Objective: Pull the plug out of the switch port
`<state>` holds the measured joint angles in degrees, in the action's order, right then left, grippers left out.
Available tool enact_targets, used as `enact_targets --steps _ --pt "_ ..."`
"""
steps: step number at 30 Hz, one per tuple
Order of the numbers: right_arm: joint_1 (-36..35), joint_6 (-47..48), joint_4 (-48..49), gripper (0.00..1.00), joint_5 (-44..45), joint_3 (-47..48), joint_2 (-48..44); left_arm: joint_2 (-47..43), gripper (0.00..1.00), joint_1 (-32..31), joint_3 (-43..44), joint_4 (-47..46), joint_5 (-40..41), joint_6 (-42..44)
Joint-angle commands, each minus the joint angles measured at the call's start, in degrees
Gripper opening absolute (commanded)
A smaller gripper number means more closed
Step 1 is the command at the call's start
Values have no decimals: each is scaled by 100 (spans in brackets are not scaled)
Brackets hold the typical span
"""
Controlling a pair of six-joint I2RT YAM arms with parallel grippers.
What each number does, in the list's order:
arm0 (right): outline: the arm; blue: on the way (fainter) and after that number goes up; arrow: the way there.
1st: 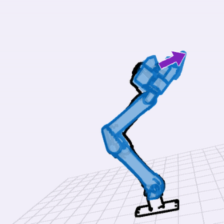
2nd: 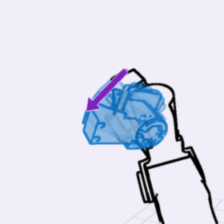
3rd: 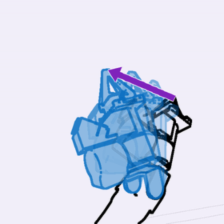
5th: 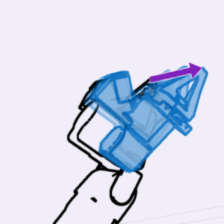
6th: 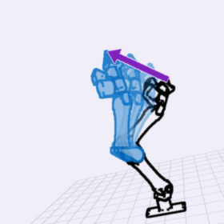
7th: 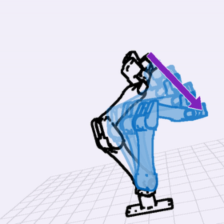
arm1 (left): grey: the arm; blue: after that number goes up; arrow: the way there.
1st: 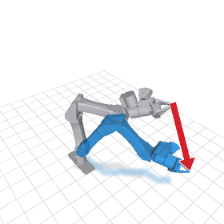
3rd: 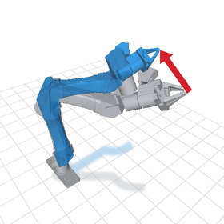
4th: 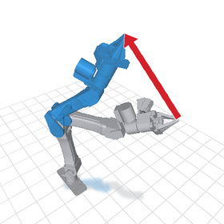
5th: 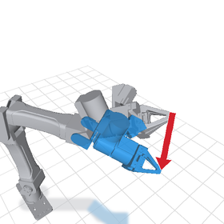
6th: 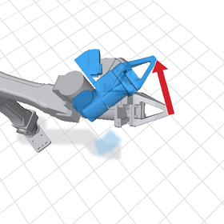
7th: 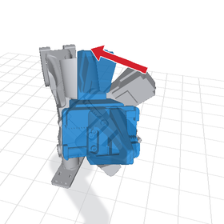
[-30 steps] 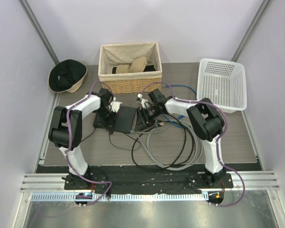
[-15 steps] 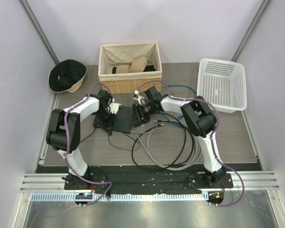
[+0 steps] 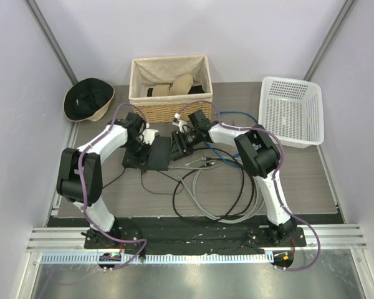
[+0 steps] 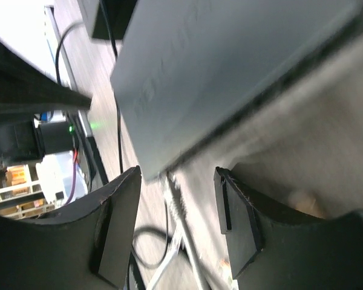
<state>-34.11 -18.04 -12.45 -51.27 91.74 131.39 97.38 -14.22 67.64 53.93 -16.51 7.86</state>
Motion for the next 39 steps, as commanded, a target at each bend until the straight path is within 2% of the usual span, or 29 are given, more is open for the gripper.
enact_targets --steps 1,5,13,15,18,21,24,39 --pt "9 293 -100 60 -84 -534 -466 377 0 15 425 -155 -133 -126" --pt "9 205 -91 60 -235 -745 -422 746 0 7 672 -181 -80 -153" --pt "18 -68 146 60 -305 -816 -255 1160 0 7 444 -436 78 -197" --pt "18 -120 164 60 -331 -816 -219 1178 0 15 470 -366 -96 -171" --pt "9 -112 181 60 -349 -851 -237 845 0 15 531 -147 -771 -21" --pt "9 -120 199 60 -349 -939 -228 309 0 15 558 -181 -933 -74" --pt "9 -208 260 60 -367 -965 -176 211 0 7 724 -208 -801 -188" --pt "9 -428 445 57 -279 -1001 -70 1555 0 15 1032 -533 499 -320"
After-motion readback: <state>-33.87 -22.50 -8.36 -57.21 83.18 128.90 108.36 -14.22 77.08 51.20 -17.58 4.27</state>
